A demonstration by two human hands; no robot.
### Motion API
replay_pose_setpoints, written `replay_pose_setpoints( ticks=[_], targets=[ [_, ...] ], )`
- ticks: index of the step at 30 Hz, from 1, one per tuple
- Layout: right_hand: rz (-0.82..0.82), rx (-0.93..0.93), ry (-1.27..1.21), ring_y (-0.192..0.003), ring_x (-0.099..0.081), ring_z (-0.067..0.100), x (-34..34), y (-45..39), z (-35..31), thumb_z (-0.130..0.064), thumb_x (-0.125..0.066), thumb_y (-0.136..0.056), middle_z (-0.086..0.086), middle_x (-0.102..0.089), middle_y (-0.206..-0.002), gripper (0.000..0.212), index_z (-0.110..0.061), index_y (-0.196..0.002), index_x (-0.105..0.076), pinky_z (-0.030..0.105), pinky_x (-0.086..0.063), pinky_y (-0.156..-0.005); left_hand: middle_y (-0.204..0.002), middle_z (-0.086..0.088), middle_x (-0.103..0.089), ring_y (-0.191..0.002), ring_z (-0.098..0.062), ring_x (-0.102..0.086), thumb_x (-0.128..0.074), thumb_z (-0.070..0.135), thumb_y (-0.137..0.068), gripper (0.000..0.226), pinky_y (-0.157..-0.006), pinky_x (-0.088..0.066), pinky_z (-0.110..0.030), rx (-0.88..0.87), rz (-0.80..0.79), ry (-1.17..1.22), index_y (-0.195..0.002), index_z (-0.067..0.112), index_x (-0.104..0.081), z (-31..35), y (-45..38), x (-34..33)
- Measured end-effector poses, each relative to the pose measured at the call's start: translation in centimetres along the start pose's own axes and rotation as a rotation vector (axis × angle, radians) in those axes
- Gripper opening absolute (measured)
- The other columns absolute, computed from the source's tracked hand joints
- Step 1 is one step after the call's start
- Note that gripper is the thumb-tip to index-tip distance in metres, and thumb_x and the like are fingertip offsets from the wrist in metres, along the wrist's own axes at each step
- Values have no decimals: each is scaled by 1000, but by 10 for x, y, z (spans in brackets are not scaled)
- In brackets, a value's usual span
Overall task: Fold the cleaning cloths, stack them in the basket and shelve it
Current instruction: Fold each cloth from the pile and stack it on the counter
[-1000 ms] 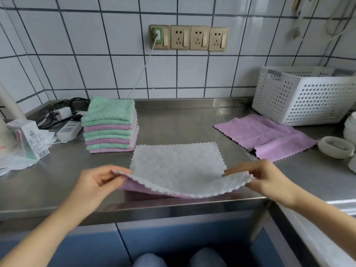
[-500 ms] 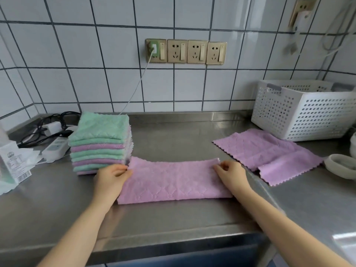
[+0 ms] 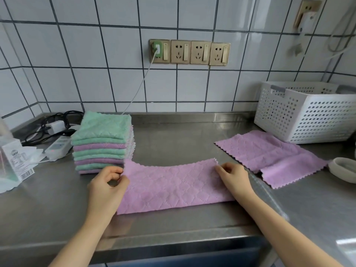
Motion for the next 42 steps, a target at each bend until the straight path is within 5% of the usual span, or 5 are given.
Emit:
replay_pose_setpoints(
  ticks=[8,16,29,35,42],
  targets=[
    [5,-21,80,-63,-59,23,-1,0,-1,-22,-58,-85,10,-65,-62,27,-2,-68,-64,28,-41,-58,-78,2,-65,-73,-18,-59,-64,7,-82,17,-62,-38,-28,70,-116,-198,-95,17,-60,-14,5,-6],
    [58,56,54,-61,-56,21,1,-2,-2,-27,-56,-92,-4,-59,-60,21,-15,-76,-60,26,-38,-65,-92,-1,-63,-85,-21,-58,-60,9,-89,16,-72,-41,-32,-35,-96,-202,-104,14,-58,-10,4,-6],
    [59,-52,118,-86,-64,27,4,2,-6,-19,-59,-87,9,-73,-81,17,-10,-87,-73,24,-40,-73,-69,10,-58,-72,-20,-56,-68,10,-81,15,-67,-34,-27,49,-70,-350,-95,10,-63,-9,1,-10],
    [52,4,91,-70,-63,27,6,6,-8,-15,-55,-89,14,-68,-71,10,-16,-91,-64,7,-33,-47,-100,2,-70,-95,-18,-61,-63,6,-86,29,-79,-41,-27,-16,-123,-269,-114,14,-61,-8,5,-8],
    [66,-31,95,-56,-51,10,3,3,-1,-17,-54,-90,6,-61,-68,11,-12,-94,-63,11,-29,-49,-96,9,-67,-100,-18,-62,-60,3,-88,31,-84,-45,-30,-38,-92,-189,-117,14,-55,-5,6,-8]
  ],
)
Point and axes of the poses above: each hand's wrist, its own y-axis away from the middle knuckle, its own x-axis out of the back of the hand, z = x × y, the point moved 4 cm from there along -y, towards the middle knuckle
